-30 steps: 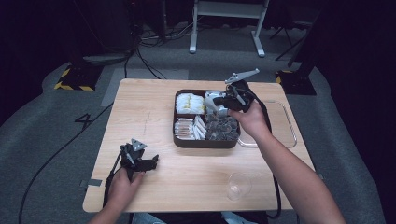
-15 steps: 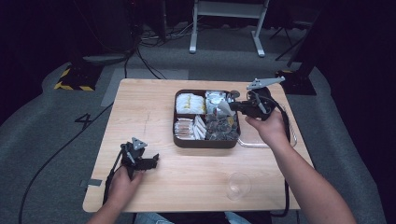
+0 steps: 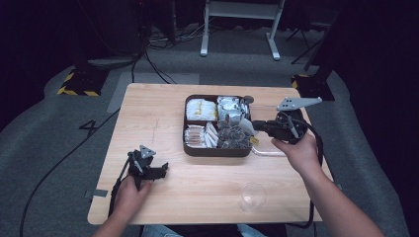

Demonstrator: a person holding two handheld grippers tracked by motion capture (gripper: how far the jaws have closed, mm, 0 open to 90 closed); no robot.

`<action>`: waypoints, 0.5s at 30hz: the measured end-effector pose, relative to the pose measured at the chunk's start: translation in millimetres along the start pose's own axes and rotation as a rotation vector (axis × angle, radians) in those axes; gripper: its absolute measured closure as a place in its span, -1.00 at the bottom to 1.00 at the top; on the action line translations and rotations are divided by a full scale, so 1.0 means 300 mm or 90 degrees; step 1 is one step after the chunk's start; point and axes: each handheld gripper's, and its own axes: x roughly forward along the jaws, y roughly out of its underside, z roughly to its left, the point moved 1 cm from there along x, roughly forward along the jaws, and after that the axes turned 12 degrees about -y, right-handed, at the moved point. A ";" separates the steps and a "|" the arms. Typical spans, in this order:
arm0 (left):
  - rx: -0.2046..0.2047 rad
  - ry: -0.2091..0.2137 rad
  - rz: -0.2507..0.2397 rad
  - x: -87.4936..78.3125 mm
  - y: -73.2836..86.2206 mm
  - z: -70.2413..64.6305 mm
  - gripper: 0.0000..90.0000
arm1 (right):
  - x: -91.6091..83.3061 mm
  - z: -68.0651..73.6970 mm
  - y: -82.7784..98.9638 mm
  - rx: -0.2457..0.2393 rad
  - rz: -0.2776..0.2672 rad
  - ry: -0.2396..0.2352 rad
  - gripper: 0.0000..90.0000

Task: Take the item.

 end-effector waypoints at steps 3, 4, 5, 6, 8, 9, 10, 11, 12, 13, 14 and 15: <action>0.000 0.001 0.000 0.000 0.000 0.000 -0.68 | -0.019 0.035 0.022 -0.006 -0.005 -0.009 1.00; 0.002 0.001 0.000 0.001 -0.001 0.000 -0.68 | -0.027 0.049 0.032 -0.010 -0.005 -0.011 1.00; 0.003 0.002 0.000 0.001 -0.001 0.000 -0.68 | -0.033 0.060 0.039 -0.011 -0.006 -0.015 1.00; 0.004 0.003 0.000 0.002 -0.002 -0.001 -0.68 | -0.046 0.081 0.055 -0.012 -0.009 -0.022 1.00; 0.007 0.005 0.000 0.005 -0.007 -0.002 -0.68 | -0.055 0.099 0.070 -0.011 -0.009 -0.027 1.00; 0.007 0.005 0.001 0.006 -0.008 -0.004 -0.68 | -0.060 0.109 0.079 -0.011 -0.010 -0.032 1.00; 0.007 0.003 0.001 0.007 -0.009 -0.005 -0.68 | -0.064 0.119 0.087 -0.010 -0.009 -0.037 1.00; 0.007 0.003 0.001 0.007 -0.009 -0.005 -0.68 | -0.064 0.119 0.087 -0.010 -0.009 -0.037 1.00; 0.008 0.003 0.002 0.006 -0.009 -0.006 -0.67 | -0.072 0.140 0.105 -0.009 -0.007 -0.043 1.00; 0.008 0.001 0.000 0.007 -0.009 -0.006 -0.67 | -0.072 0.140 0.105 -0.009 -0.007 -0.043 1.00; 0.008 0.001 0.000 0.007 -0.009 -0.006 -0.67 | -0.077 0.157 0.121 -0.011 -0.003 -0.049 1.00; 0.008 0.001 0.000 0.007 -0.009 -0.006 -0.67 | -0.077 0.157 0.121 -0.011 -0.003 -0.049 1.00</action>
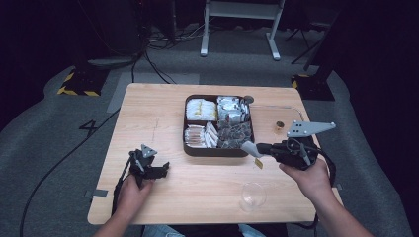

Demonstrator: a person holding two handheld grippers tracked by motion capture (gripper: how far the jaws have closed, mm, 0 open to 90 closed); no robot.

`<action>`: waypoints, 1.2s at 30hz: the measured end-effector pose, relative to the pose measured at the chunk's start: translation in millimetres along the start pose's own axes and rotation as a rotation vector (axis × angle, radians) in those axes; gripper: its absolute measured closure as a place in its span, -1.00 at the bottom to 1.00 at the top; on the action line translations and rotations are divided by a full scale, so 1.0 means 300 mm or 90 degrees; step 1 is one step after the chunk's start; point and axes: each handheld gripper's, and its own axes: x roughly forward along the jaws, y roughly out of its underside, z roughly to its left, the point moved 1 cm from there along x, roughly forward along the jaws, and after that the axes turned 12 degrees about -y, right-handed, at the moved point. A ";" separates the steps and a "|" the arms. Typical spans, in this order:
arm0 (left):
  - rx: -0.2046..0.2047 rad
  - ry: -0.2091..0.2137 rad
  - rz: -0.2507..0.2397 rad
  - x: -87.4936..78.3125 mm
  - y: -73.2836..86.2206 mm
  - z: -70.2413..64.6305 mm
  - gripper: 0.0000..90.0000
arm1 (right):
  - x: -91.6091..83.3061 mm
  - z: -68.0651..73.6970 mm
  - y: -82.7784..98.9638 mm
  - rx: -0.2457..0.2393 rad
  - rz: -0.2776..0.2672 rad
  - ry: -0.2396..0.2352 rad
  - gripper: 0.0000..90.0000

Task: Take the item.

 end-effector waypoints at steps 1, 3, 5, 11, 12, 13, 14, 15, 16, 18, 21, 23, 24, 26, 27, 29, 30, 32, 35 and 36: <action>-0.001 -0.001 0.000 -0.001 0.001 -0.001 -0.67 | -0.003 0.016 0.015 0.000 0.002 -0.005 1.00; -0.003 -0.001 0.000 -0.001 0.001 -0.002 -0.67 | -0.005 0.023 0.020 0.001 0.003 -0.008 1.00; -0.003 -0.001 0.001 -0.002 0.002 -0.002 -0.67 | -0.008 0.044 0.041 0.000 0.005 -0.020 1.00; -0.003 -0.001 0.000 -0.002 0.002 -0.002 -0.67 | -0.003 0.069 0.090 0.002 0.005 -0.046 1.00; -0.004 -0.001 0.001 -0.002 0.002 -0.002 -0.67 | -0.002 0.075 0.104 0.005 0.004 -0.049 1.00; -0.004 -0.001 0.001 -0.002 0.002 -0.002 -0.67 | -0.001 0.078 0.115 0.008 0.002 -0.054 1.00; -0.003 -0.001 0.001 -0.002 0.002 -0.002 -0.67 | -0.001 0.081 0.126 0.013 0.000 -0.061 1.00; -0.003 -0.001 0.001 -0.002 0.002 -0.002 -0.67 | 0.000 0.083 0.135 0.015 -0.001 -0.066 1.00; -0.004 -0.001 0.001 -0.002 0.002 -0.002 -0.67 | 0.005 0.090 0.159 0.019 -0.004 -0.072 1.00; -0.004 -0.001 0.001 -0.002 0.002 -0.002 -0.67 | 0.007 0.091 0.165 0.021 -0.003 -0.074 1.00; -0.003 -0.001 0.000 -0.002 0.002 -0.002 -0.67 | 0.016 0.094 0.187 0.031 -0.008 -0.082 1.00; -0.004 -0.001 0.001 -0.002 0.002 -0.002 -0.67 | 0.027 0.095 0.203 0.037 -0.003 -0.087 1.00; -0.004 -0.001 0.000 -0.002 0.002 -0.002 -0.67 | 0.036 0.095 0.217 0.038 0.001 -0.083 1.00; -0.003 -0.001 0.000 -0.002 0.002 -0.002 -0.67 | 0.039 0.096 0.222 0.038 0.001 -0.082 1.00; -0.004 -0.001 0.001 -0.002 0.002 -0.002 -0.67 | 0.042 0.098 0.230 0.037 0.000 -0.081 1.00; -0.004 -0.001 0.001 -0.002 0.002 -0.002 -0.67 | 0.046 0.097 0.244 0.039 0.001 -0.080 1.00; -0.003 -0.001 0.001 -0.002 0.002 -0.002 -0.67 | 0.049 0.096 0.251 0.041 0.002 -0.080 1.00; -0.004 -0.001 0.001 -0.002 0.002 -0.002 -0.67 | 0.056 0.091 0.270 0.050 0.006 -0.079 1.00; -0.003 -0.001 0.000 -0.002 0.002 -0.002 -0.67 | 0.059 0.087 0.283 0.054 0.009 -0.078 1.00; -0.003 -0.001 0.000 -0.002 0.002 -0.002 -0.67 | 0.060 0.087 0.286 0.057 0.010 -0.078 1.00</action>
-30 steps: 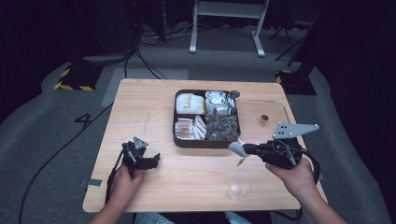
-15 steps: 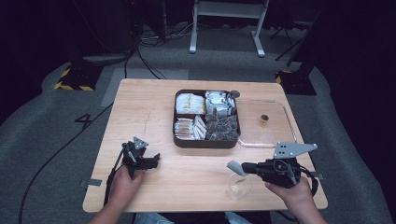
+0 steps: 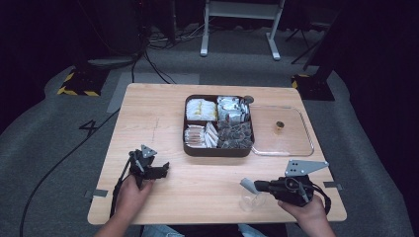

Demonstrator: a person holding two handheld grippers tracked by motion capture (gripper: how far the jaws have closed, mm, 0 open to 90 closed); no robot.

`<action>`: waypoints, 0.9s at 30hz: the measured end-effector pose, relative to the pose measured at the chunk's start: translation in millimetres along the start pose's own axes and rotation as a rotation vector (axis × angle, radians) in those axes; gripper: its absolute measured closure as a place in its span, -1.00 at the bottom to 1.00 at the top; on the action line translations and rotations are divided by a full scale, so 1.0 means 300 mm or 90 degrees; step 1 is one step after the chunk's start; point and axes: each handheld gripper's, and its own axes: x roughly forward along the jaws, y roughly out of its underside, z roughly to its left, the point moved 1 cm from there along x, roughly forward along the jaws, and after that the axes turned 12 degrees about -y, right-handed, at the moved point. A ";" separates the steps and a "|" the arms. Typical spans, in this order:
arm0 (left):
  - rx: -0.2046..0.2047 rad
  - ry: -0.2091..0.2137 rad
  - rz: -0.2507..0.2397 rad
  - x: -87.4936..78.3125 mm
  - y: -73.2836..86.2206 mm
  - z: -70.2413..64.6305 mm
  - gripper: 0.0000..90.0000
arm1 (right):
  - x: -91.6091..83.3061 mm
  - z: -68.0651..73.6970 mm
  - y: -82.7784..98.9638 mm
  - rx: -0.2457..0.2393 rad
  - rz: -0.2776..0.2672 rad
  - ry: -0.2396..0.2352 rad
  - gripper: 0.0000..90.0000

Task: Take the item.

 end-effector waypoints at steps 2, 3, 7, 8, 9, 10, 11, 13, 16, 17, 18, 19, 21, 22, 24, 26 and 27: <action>-0.001 0.000 0.000 0.000 0.000 0.000 -0.67 | 0.003 -0.003 0.012 0.004 -0.004 -0.003 1.00; 0.000 0.000 0.000 0.000 0.000 0.000 -0.67 | 0.004 -0.006 0.018 0.005 -0.005 -0.003 1.00; 0.000 0.000 0.000 0.000 0.000 0.000 -0.67 | 0.011 -0.017 0.043 0.018 -0.008 -0.010 1.00; -0.001 0.000 0.000 0.000 0.000 0.000 -0.67 | 0.012 -0.018 0.047 0.020 -0.010 -0.011 1.00; 0.000 0.000 0.000 0.000 0.000 0.000 -0.67 | 0.014 -0.018 0.051 0.021 -0.012 -0.013 1.00; 0.000 0.000 0.000 0.000 0.000 0.000 -0.67 | 0.014 -0.019 0.054 0.021 -0.011 -0.013 1.00; 0.000 0.000 0.000 0.000 0.000 0.000 -0.67 | 0.016 -0.022 0.060 0.023 -0.011 -0.013 1.00; 0.000 0.000 0.000 0.000 0.000 0.000 -0.67 | 0.019 -0.027 0.066 0.026 -0.010 -0.014 1.00; 0.000 0.000 0.000 0.000 0.000 0.000 -0.67 | 0.021 -0.030 0.073 0.026 -0.008 -0.014 1.00; 0.000 0.000 0.000 0.000 0.000 0.000 -0.67 | 0.021 -0.030 0.073 0.026 -0.008 -0.014 1.00; 0.000 0.000 0.000 0.000 0.000 0.000 -0.67 | 0.022 -0.030 0.077 0.027 -0.008 -0.016 1.00; 0.000 0.000 0.000 0.000 0.000 0.000 -0.67 | 0.022 -0.030 0.077 0.027 -0.008 -0.016 1.00; -0.001 0.000 0.000 0.000 0.000 -0.001 -0.67 | 0.023 -0.029 0.082 0.027 -0.008 -0.017 0.99; 0.000 0.000 0.000 0.000 0.000 0.000 -0.67 | 0.023 -0.030 0.086 0.030 -0.007 -0.016 0.98; 0.000 0.000 0.000 0.000 0.000 0.000 -0.67 | 0.024 -0.034 0.092 0.034 -0.007 -0.019 0.93; 0.000 0.000 0.000 0.000 0.000 0.000 -0.67 | 0.023 -0.036 0.098 0.037 -0.005 -0.019 0.93; 0.000 0.000 0.000 0.000 0.000 0.000 -0.67 | 0.025 -0.037 0.104 0.040 -0.002 -0.021 0.87</action>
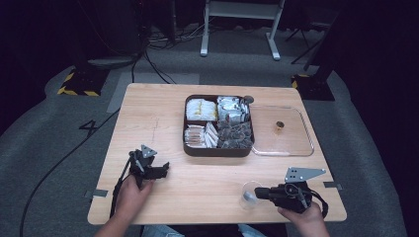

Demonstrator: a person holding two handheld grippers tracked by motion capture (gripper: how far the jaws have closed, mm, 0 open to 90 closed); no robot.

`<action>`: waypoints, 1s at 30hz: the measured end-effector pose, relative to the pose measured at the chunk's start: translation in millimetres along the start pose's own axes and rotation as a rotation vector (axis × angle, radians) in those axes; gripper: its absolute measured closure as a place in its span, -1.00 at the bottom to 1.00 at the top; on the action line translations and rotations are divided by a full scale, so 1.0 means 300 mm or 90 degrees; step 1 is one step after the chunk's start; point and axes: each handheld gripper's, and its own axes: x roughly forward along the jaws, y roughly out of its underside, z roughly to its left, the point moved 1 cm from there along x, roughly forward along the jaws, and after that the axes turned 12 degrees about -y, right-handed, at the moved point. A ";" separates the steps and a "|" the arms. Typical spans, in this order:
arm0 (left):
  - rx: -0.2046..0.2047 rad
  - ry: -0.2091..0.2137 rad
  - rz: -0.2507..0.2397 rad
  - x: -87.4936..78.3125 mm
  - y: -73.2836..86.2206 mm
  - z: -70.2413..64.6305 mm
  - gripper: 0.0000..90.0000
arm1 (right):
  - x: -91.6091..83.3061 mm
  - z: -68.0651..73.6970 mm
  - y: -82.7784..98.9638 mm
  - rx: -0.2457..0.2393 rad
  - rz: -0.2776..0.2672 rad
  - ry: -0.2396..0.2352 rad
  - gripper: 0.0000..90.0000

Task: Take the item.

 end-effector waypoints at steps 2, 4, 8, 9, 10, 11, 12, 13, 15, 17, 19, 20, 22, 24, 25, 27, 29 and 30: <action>0.000 0.000 0.000 0.000 0.000 0.000 -0.67 | 0.000 -0.001 0.002 0.001 -0.002 -0.001 0.83; -0.001 0.000 0.000 0.000 0.000 0.000 -0.67 | -0.003 -0.003 0.007 0.006 -0.007 -0.005 0.78; -0.001 0.000 0.000 0.001 -0.001 -0.001 -0.67 | -0.014 -0.008 0.005 0.004 -0.012 0.003 0.66; -0.001 0.000 0.000 0.001 -0.001 -0.001 -0.67 | -0.014 -0.008 0.005 0.004 -0.012 0.003 0.66; 0.000 0.000 0.000 0.001 -0.001 -0.001 -0.67 | -0.017 -0.011 0.002 0.006 -0.012 0.006 0.62; -0.001 0.000 0.000 0.001 -0.001 -0.001 -0.67 | -0.021 -0.015 -0.003 0.008 -0.012 0.011 0.58; -0.001 0.000 0.000 0.001 -0.001 -0.001 -0.67 | -0.027 -0.020 -0.013 0.005 -0.013 0.020 0.45; 0.000 0.000 0.000 0.001 -0.001 0.000 -0.67 | -0.027 -0.020 -0.013 0.005 -0.013 0.020 0.45; 0.000 0.000 0.000 0.001 -0.001 0.000 -0.67 | -0.036 -0.023 -0.036 -0.005 -0.011 0.038 0.30; 0.000 0.000 -0.001 0.001 -0.001 0.000 -0.67 | -0.047 -0.027 -0.051 -0.009 -0.014 0.053 0.23; 0.000 0.000 0.000 0.001 -0.001 0.000 -0.67 | -0.053 -0.032 -0.058 -0.009 -0.016 0.061 0.21; -0.001 0.000 0.000 0.001 -0.001 -0.001 -0.67 | -0.059 -0.037 -0.064 -0.010 -0.018 0.069 0.17; -0.001 0.000 0.000 0.001 -0.001 -0.001 -0.67 | -0.073 -0.056 -0.073 -0.015 -0.016 0.101 0.12; -0.001 0.000 0.000 0.001 -0.001 -0.001 -0.67 | -0.084 -0.074 -0.077 -0.020 -0.014 0.128 0.08; -0.001 0.000 0.000 0.001 -0.001 -0.001 -0.67 | -0.093 -0.088 -0.079 -0.018 -0.014 0.145 0.06; -0.001 0.000 0.000 0.001 -0.001 -0.001 -0.67 | -0.108 -0.113 -0.080 -0.009 -0.015 0.164 0.03; -0.001 0.000 0.000 0.001 -0.001 -0.001 -0.67 | -0.119 -0.135 -0.078 -0.002 -0.015 0.186 -0.01; -0.001 0.000 0.000 0.001 -0.001 -0.001 -0.67 | -0.128 -0.150 -0.077 0.000 -0.013 0.203 -0.02</action>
